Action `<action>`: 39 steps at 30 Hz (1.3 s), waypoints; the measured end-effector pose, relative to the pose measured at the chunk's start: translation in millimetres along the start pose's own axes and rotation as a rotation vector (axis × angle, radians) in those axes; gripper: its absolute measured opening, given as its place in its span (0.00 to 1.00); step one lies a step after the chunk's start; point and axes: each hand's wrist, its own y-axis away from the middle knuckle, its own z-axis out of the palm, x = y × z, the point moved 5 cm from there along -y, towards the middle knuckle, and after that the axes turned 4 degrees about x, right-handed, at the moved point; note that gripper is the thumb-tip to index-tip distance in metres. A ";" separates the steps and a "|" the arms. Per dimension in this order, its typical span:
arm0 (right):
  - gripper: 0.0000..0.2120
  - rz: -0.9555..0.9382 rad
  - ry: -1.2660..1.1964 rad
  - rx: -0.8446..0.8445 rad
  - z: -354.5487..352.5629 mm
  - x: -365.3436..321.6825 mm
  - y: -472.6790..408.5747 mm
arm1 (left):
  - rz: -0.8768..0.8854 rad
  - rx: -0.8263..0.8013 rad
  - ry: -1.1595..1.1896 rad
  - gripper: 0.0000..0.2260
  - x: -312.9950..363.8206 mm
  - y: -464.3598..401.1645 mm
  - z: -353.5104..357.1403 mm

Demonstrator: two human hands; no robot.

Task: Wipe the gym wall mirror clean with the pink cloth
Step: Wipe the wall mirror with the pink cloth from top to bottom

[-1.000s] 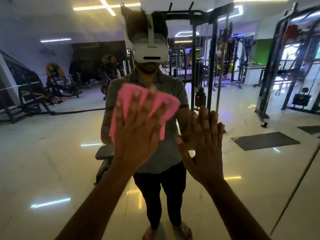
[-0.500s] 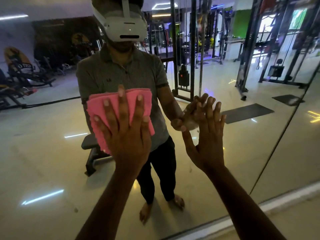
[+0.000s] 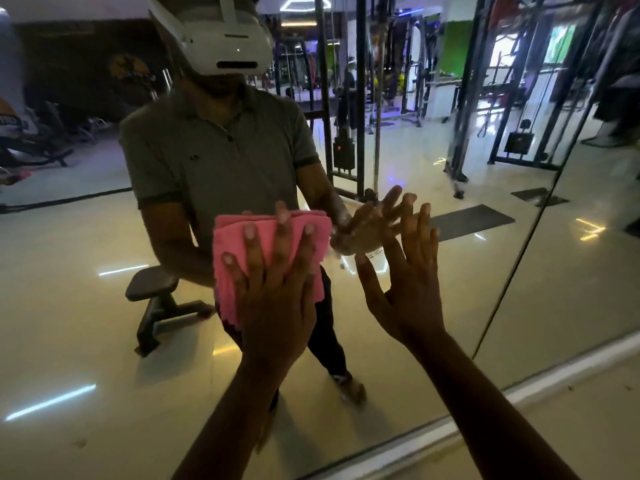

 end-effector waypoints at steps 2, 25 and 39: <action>0.35 -0.027 -0.011 -0.004 -9.7 15.8 -13.4 | 0.084 -0.015 -0.060 0.27 18.3 16.7 11.3; 0.32 -0.179 -0.086 0.047 -18.4 95.9 -55.8 | 0.094 -0.113 -0.224 0.28 71.4 11.9 48.2; 0.30 -0.166 -0.112 0.056 -17.6 94.4 -54.2 | -0.112 0.115 -0.155 0.26 57.6 -65.7 15.7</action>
